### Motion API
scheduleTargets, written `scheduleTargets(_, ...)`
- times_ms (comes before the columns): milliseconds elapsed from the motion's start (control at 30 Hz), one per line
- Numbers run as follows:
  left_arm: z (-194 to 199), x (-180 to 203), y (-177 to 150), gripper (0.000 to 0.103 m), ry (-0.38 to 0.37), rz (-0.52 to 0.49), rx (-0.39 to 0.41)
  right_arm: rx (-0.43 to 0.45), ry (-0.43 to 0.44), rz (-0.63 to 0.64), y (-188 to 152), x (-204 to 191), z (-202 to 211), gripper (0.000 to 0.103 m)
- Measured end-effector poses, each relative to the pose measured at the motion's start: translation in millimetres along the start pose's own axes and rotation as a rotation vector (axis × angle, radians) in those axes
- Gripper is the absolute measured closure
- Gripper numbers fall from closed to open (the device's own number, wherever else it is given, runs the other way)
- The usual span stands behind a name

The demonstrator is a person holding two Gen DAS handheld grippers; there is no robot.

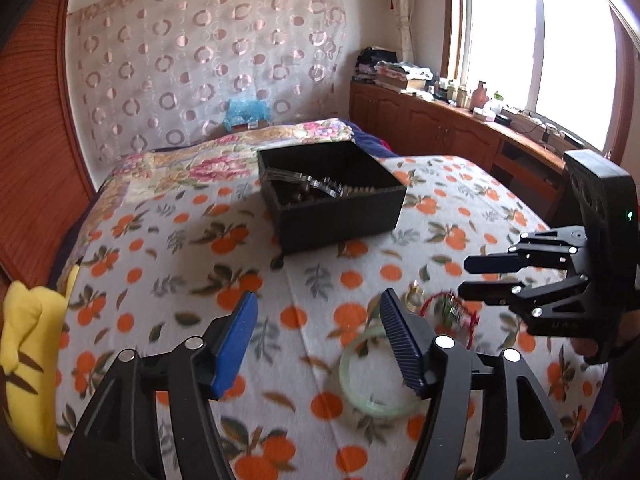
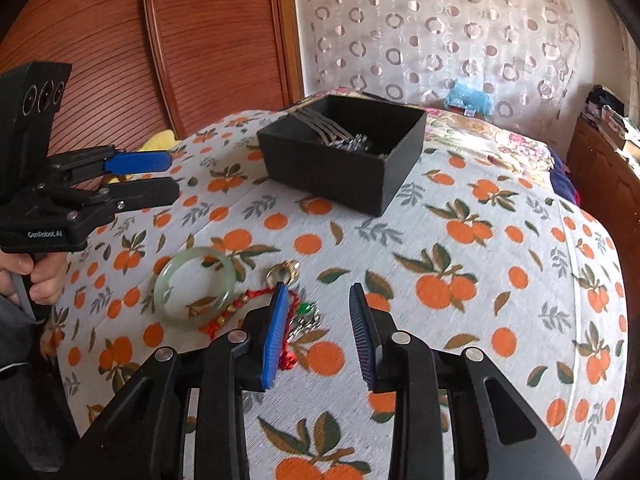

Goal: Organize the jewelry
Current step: 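Reach the right tool to the red-string pendant and close on it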

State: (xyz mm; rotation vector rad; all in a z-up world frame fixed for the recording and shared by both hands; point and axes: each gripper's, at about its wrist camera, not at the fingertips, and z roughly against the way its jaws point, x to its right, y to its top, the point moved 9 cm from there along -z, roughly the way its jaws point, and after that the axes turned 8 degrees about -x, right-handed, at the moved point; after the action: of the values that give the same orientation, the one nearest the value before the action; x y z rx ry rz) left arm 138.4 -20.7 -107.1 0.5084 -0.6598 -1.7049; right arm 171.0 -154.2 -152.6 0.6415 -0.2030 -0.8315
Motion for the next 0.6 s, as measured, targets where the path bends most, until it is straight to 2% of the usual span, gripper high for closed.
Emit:
scheduleTargets(233,3,-5,-23,0.027,0.008,0.005,-0.032,-0.039,0.013,0.015,-20,-12,-3,0.069)
scheduleTargets(533,-7,5,-40,0.025,-0.012,-0.003,-0.078,-0.072,-0.001,0.047,-24,-17,-7,0.069)
scheduleTargets(600,-9,8,-41,0.025,-0.017,-0.009,-0.083,-0.073,-0.010,0.055,-25,-18,-6,0.072)
